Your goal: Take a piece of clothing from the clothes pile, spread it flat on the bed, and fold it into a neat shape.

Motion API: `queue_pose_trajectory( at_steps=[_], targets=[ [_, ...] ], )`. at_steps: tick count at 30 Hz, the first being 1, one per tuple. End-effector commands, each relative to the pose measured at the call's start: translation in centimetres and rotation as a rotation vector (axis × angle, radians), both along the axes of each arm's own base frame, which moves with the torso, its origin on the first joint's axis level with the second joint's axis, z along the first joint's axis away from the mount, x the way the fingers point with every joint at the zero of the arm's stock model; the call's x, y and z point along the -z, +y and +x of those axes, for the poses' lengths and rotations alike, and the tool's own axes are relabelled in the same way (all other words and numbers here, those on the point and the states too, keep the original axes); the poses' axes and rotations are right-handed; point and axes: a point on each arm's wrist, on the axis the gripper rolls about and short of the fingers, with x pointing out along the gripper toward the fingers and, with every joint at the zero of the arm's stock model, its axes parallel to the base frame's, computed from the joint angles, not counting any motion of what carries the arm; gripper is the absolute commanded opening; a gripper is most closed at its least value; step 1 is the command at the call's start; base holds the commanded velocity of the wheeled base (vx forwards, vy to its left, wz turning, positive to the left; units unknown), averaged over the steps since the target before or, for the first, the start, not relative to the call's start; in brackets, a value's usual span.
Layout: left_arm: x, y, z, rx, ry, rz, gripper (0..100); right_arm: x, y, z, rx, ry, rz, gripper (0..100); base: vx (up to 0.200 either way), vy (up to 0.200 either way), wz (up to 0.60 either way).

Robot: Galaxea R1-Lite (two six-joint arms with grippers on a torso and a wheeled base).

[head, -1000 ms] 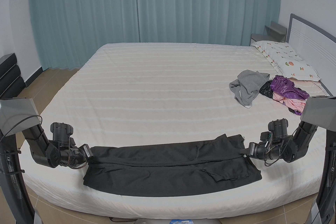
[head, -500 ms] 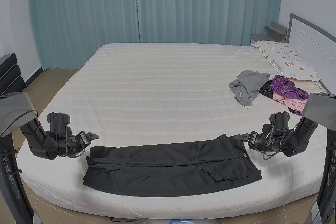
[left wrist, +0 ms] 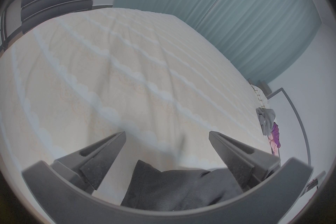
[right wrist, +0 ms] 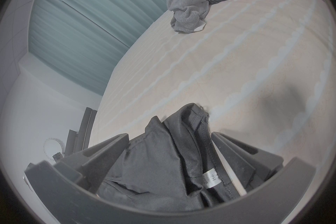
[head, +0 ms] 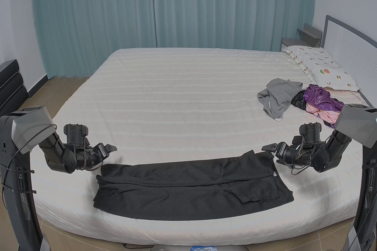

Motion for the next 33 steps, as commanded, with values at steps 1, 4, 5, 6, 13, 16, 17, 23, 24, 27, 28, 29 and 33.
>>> queue_pose_trajectory(
  at_steps=[1,4,5,6,13,16,17,23,24,27,28,29,33],
  targets=[
    [1.2,-0.2,-0.1,0.006,0.03,0.001,100,0.5,0.1,0.2,-0.002,0.006,-0.005,100,0.0,0.0,0.0],
    [1.3,-0.4,-0.2,0.011,0.035,0.004,100,0.6,0.0,0.3,-0.001,0.004,-0.005,100,0.0,0.0,0.0],
    [1.4,-0.5,-0.3,0.015,0.039,0.006,0,0.6,0.0,0.3,0.0,0.006,-0.006,100,0.0,0.0,0.0],
    [1.5,-0.5,-0.3,0.018,0.041,0.01,0,0.7,0.0,0.3,0.0,0.007,-0.006,100,0.0,0.0,0.0],
    [2.1,-0.3,-0.5,-0.012,0.056,0.087,0,0.9,0.2,0.8,0.01,-0.004,-0.024,100,0.0,0.0,0.0],
    [2.1,0.1,-0.4,-0.046,0.053,0.098,0,1.1,0.2,1.2,0.018,-0.004,-0.031,100,0.0,0.0,0.0],
    [2.0,0.6,-0.4,-0.069,0.053,0.093,0,1.2,0.2,1.3,0.018,-0.004,-0.031,100,0.0,0.0,0.0],
    [1.7,0.9,-0.3,-0.14,0.047,0.029,0,1.4,0.3,1.3,0.022,0.0,-0.037,100,0.0,0.0,0.0],
    [1.6,0.9,-0.4,-0.146,0.044,0.027,0,1.3,0.3,1.3,0.022,-0.001,-0.037,100,0.0,0.0,0.0],
    [1.3,0.9,-0.4,-0.151,0.04,0.021,0,1.3,0.3,1.3,0.022,0.0,-0.037,100,0.0,0.0,0.0],
    [1.4,0.8,-0.6,-0.15,0.045,0.018,0,1.3,0.2,1.3,0.025,0.002,-0.036,100,0.0,0.0,0.0],
    [1.4,0.8,-0.8,-0.142,0.046,0.013,0,1.4,0.3,1.3,0.022,0.004,-0.035,100,0.0,0.0,0.0],
    [1.2,0.5,-0.6,-0.1,0.023,-0.023,100,1.4,0.2,1.3,0.024,0.005,-0.034,100,0.0,0.0,0.0]
  ],
)
